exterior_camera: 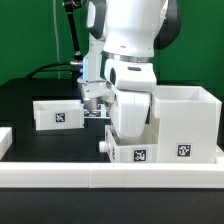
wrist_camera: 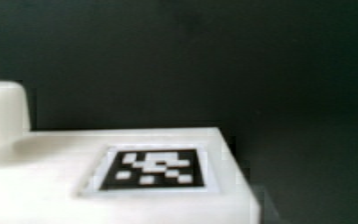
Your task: Assemble drawer
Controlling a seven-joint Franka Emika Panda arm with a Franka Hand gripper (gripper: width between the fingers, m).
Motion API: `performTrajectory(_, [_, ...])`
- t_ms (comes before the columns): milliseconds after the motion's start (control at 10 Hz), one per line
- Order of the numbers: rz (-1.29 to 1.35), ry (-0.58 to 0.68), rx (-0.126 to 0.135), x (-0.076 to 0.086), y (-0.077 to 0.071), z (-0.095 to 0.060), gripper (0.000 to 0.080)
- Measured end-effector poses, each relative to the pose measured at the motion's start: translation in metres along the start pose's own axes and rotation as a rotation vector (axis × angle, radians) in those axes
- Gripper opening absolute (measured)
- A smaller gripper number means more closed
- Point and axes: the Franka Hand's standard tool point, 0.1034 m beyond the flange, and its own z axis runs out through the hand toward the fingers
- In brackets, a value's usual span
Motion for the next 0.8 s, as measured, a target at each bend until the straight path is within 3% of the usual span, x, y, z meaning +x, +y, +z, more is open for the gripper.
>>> performTrajectory(800, [0.143, 0.005, -0.011, 0.006, 0.0042, 0.0004, 0.0042])
